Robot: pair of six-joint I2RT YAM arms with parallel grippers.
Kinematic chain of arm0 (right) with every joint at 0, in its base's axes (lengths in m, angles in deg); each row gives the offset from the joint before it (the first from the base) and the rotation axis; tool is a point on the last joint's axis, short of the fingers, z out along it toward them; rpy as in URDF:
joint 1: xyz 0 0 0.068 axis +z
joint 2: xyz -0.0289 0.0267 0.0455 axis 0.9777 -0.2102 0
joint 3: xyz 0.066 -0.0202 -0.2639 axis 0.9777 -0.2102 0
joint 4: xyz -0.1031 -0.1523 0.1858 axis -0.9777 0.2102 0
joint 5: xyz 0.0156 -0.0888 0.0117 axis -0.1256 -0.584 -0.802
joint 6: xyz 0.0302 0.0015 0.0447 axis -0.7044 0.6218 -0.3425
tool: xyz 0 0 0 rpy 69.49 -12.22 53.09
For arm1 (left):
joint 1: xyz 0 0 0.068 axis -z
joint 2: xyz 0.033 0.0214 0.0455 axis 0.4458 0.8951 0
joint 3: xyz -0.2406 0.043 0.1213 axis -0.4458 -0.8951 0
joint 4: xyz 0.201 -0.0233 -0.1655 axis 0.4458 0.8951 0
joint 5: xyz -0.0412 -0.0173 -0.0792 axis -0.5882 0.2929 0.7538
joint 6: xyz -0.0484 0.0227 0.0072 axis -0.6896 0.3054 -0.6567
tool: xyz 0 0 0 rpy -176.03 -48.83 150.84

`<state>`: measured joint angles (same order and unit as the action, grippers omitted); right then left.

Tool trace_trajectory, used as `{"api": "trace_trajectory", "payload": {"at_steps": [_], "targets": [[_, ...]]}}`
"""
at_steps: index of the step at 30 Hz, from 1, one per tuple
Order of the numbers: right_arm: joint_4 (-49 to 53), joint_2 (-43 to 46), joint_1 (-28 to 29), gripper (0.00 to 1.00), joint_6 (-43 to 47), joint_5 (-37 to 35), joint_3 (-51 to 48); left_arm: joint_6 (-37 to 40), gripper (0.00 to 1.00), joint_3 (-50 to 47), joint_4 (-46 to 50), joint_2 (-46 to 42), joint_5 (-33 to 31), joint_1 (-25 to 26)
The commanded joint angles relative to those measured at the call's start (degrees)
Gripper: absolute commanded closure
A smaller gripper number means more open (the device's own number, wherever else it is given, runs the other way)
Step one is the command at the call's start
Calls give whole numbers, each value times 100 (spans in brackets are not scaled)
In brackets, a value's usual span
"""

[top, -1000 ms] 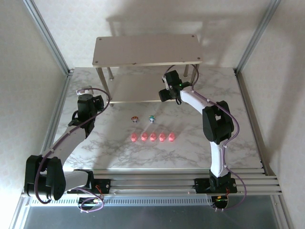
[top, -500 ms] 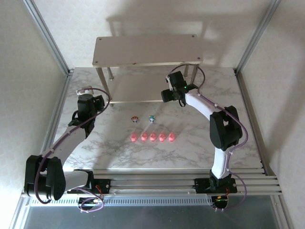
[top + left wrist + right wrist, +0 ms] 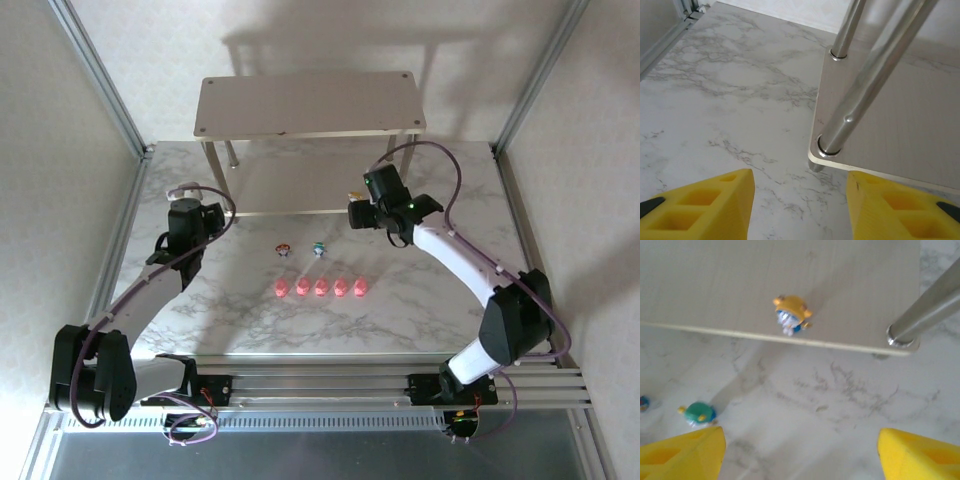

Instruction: Place and organize the plastic toys onto the shelf

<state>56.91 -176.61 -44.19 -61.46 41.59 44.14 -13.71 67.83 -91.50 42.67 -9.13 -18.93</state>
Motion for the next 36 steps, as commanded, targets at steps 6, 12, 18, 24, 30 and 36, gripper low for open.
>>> {"api": "trace_trajectory", "payload": {"at_steps": [6, 12, 18, 24, 30, 36], "targets": [[627, -274, 1140, 20, -1647, -236, -231, -322, 48, -121, 195, -251, 19, 138], [598, -1165, 1484, 24, -2050, -234, 280, -295, 49, 27, 304, -276, 41, 137], [613, -1996, 1487, 26, -2042, -21, 927, -195, 49, 93, 417, -346, 17, 133], [813, -2585, 1480, 26, -1990, 72, 1525, -115, 49, 99, 436, -358, -38, 134], [941, -2929, 1469, 30, -1982, -16, 1815, -89, 49, 102, 411, -308, -31, 140], [992, -3180, 1442, 38, -1975, -115, 1931, -80, 49, 99, 393, -287, -38, 140]]}}
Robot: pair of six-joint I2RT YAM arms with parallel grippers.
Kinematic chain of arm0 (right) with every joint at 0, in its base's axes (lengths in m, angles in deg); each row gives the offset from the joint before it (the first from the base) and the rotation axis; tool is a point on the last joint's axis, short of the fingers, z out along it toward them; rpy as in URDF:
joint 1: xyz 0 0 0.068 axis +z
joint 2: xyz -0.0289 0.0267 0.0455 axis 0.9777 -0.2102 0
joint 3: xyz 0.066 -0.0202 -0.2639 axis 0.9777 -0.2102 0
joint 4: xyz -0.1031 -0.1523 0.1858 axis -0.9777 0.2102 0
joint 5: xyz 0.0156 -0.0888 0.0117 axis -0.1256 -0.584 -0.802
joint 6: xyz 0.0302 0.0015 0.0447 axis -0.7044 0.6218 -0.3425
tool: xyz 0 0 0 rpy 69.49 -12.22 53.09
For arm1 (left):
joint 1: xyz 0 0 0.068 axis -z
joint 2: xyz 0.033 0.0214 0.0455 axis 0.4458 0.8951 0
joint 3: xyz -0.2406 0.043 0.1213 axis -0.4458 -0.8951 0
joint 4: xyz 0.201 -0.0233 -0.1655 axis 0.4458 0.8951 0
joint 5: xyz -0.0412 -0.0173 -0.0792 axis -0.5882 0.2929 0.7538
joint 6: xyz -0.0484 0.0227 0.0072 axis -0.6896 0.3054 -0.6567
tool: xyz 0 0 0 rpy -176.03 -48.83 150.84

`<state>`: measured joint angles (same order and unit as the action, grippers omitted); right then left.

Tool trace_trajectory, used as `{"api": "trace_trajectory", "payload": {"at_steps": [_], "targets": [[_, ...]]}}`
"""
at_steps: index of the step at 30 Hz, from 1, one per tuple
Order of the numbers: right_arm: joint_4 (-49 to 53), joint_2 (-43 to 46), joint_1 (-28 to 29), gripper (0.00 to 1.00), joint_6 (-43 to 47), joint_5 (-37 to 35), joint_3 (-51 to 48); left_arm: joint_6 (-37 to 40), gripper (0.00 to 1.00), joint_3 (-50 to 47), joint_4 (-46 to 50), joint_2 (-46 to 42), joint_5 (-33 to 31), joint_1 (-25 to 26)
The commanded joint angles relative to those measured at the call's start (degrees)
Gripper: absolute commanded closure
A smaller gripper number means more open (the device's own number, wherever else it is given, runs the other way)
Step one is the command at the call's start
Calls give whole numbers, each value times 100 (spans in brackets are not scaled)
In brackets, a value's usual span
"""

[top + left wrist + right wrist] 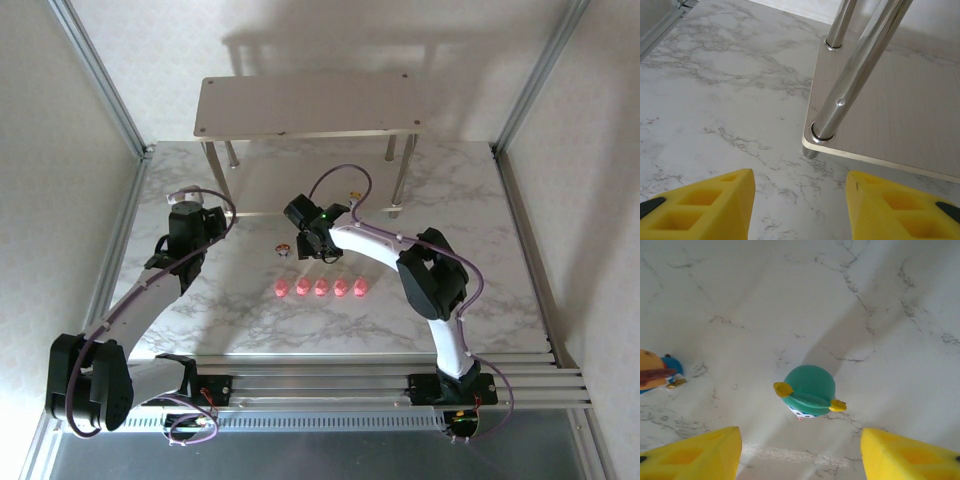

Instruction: Place and organize the plastic toys onto the shelf

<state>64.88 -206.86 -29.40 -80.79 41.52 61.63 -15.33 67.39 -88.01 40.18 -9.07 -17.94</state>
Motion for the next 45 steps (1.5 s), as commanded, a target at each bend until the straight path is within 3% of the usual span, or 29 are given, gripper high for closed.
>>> {"api": "trace_trajectory", "payload": {"at_steps": [1, 25, 31, 38, 45], "targets": [[192, -186, -48, 39, -40, -130, 197, 82, 49, 143, 43, -44, -50, 35], [135, -579, -235, 54, 136, -35, 544, 121, 50, 99, -5, 68, -88, -14], [113, -639, -236, 61, 174, 56, 553, 126, 50, 91, -18, 70, -71, -52], [58, -608, -233, 77, 292, 51, 485, 117, 50, 73, -25, 69, -71, -72], [15, -417, -233, 80, 736, -72, 460, 117, 50, 73, -36, 68, -56, -84]]}}
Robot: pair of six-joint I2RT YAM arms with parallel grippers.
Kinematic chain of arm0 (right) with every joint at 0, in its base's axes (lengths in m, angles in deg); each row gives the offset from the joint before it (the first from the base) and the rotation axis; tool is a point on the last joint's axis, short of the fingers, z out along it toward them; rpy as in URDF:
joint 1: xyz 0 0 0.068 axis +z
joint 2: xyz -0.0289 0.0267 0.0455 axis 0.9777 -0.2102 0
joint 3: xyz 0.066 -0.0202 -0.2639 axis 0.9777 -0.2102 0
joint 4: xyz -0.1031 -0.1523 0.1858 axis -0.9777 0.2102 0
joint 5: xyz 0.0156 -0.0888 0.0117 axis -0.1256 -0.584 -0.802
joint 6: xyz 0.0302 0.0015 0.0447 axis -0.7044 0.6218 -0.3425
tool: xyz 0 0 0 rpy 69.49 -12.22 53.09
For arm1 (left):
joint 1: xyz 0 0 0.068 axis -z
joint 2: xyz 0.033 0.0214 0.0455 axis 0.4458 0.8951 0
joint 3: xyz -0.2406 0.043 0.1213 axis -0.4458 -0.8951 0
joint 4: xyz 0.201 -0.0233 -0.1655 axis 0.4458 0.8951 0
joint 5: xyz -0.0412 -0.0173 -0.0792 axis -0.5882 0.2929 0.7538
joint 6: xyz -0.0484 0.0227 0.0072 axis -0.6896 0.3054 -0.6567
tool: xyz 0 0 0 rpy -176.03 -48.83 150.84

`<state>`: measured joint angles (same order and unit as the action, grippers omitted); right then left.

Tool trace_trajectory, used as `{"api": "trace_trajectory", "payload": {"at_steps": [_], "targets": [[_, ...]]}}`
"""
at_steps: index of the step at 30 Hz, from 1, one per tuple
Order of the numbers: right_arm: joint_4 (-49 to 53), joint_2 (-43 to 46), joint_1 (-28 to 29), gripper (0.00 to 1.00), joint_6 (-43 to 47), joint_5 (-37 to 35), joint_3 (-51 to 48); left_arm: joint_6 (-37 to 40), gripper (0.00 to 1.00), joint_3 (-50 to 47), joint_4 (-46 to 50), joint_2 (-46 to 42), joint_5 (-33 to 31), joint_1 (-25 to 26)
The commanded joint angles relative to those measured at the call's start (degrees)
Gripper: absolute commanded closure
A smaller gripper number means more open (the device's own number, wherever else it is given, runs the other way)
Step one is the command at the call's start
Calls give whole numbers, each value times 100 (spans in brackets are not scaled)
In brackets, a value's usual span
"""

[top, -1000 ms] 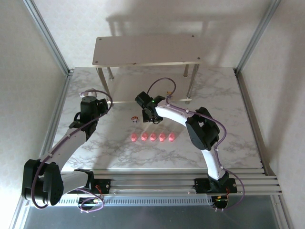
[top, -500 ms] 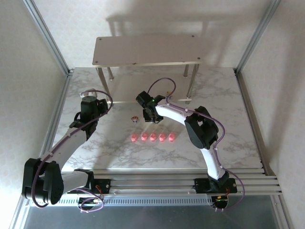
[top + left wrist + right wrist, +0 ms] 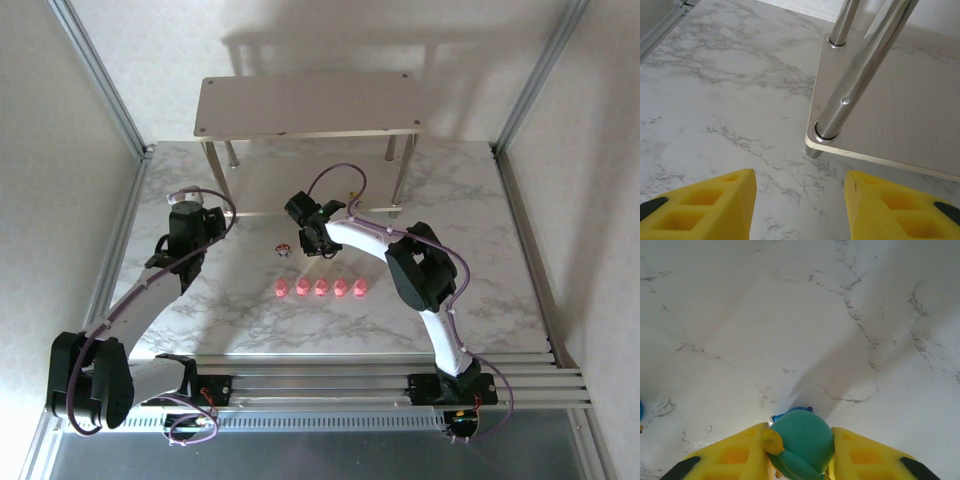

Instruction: Place and organize the plastic toys onto the shelf

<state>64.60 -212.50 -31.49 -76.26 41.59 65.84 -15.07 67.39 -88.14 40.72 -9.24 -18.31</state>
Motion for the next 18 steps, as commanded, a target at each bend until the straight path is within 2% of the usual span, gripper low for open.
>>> {"api": "trace_trajectory", "payload": {"at_steps": [1, 18], "targets": [[65, 182, -25, 80, 392, -111, 65, 91, 50, 74, -19, 4, -40, -43], [840, 99, -238, 81, 2254, -406, 1662, 100, 50, 129, 21, -17, -27, -48]]}}
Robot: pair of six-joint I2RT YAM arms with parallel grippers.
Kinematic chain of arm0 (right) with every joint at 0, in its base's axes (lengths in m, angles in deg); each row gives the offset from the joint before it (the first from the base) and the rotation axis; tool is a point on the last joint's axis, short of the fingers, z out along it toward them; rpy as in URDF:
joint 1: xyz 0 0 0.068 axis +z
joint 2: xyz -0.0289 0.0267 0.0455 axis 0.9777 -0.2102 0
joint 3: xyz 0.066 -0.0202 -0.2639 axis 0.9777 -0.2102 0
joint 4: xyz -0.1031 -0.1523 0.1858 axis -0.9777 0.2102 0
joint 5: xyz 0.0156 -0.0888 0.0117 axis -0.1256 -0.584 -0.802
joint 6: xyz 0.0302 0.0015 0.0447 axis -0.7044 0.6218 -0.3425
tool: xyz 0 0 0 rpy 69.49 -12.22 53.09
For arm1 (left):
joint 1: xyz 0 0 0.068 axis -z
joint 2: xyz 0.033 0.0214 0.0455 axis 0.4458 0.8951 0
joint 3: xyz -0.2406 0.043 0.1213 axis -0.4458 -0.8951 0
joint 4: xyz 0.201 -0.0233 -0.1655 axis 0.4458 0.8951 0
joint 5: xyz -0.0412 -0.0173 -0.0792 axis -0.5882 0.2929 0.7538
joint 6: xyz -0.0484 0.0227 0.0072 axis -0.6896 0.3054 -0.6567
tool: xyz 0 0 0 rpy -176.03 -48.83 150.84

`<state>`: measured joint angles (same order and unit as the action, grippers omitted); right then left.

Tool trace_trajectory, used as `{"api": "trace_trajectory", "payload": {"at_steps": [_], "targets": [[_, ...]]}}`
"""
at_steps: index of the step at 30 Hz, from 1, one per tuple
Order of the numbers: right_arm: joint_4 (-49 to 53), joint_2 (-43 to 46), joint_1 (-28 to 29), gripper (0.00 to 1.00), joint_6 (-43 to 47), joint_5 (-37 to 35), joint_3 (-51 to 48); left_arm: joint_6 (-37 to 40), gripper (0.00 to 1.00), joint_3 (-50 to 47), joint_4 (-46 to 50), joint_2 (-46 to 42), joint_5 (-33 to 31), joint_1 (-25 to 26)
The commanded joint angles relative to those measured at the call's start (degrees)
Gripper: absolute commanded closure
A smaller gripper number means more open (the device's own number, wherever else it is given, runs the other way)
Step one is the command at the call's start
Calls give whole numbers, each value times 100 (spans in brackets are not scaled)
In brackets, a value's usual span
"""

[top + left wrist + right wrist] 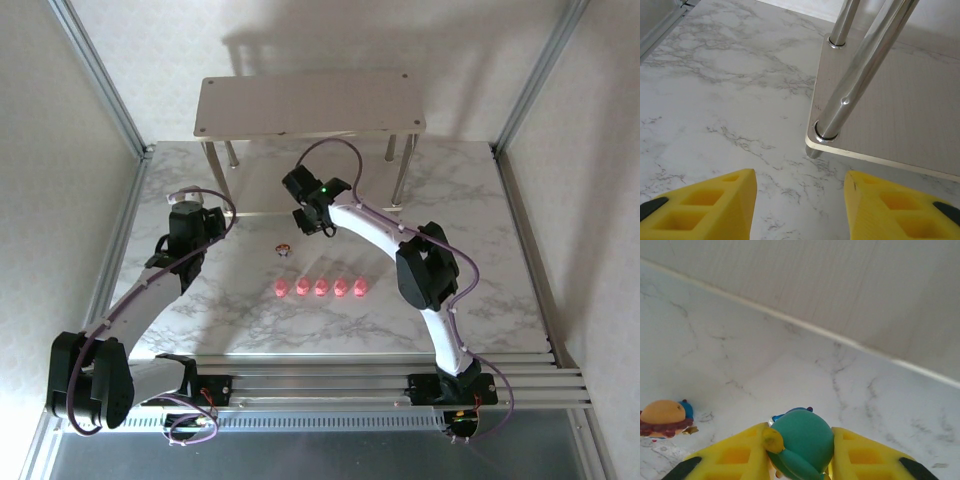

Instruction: Place and organize the plastic toys onto the shelf

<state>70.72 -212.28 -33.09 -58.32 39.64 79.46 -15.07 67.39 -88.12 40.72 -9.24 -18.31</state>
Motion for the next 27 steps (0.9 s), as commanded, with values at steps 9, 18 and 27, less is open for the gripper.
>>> {"api": "trace_trajectory", "payload": {"at_steps": [9, 18, 27], "targets": [[262, -401, -171, 80, 1231, -264, 988, 108, 50, 135, 54, -40, -57, -52], [154, -526, -322, 80, 2208, -360, 1107, 126, 50, 143, 98, -75, -95, -54], [46, -662, -476, 80, 2099, -82, 1178, 143, 50, 178, 138, -59, -106, -52]]}}
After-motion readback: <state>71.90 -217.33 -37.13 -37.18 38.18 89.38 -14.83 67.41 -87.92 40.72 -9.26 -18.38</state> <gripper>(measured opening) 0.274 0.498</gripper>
